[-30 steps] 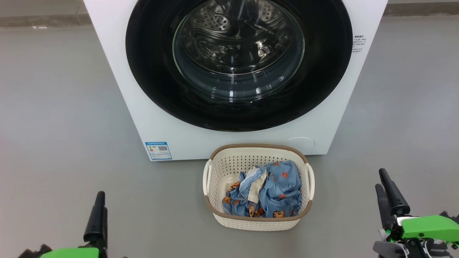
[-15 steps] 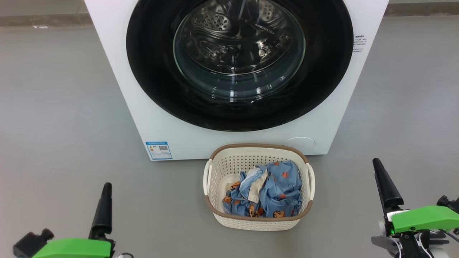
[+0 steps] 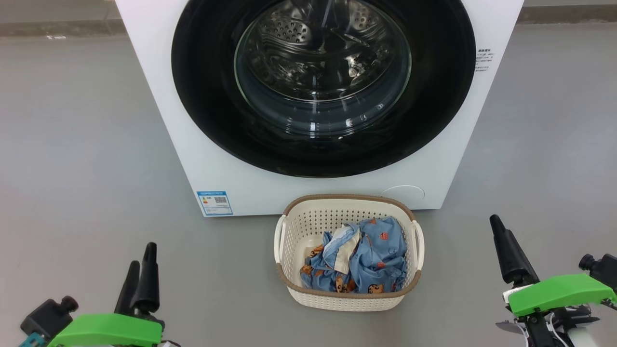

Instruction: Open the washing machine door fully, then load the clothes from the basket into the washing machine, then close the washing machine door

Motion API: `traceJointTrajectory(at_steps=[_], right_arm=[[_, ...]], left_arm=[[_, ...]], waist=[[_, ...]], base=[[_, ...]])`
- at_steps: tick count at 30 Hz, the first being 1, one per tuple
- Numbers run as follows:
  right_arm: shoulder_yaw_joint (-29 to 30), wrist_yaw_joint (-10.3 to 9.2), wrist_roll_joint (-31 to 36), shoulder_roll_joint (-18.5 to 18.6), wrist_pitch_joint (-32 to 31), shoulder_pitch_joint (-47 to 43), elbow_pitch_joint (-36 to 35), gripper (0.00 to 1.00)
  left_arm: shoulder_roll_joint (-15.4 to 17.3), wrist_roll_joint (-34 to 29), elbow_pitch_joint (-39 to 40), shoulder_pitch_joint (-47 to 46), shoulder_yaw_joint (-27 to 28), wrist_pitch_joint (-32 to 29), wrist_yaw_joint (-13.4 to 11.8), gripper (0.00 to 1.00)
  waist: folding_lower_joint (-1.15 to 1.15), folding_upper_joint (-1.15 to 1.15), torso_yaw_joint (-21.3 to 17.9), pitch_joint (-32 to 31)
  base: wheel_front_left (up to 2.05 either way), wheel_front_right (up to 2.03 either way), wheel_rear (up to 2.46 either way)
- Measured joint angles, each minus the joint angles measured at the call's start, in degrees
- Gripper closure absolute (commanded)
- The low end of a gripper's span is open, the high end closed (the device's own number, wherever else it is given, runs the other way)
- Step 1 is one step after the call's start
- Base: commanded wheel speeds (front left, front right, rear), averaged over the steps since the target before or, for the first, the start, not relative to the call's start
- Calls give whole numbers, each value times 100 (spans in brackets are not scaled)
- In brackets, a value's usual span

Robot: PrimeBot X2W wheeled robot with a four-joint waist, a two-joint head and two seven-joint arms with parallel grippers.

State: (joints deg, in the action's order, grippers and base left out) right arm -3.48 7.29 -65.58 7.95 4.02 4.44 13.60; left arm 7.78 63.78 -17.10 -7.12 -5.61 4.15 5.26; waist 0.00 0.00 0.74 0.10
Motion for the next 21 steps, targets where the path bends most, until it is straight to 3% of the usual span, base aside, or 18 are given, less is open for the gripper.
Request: traceJointTrajectory(at_steps=[21], right_arm=[[-178, 1, 1842, 120, 353, 208, 212, 0]], left_arm=[[116, -1230, -110, -135, -297, 350, -78, 0]], waist=[[0, 0, 37, -21]], base=[[0, 0, 0]])
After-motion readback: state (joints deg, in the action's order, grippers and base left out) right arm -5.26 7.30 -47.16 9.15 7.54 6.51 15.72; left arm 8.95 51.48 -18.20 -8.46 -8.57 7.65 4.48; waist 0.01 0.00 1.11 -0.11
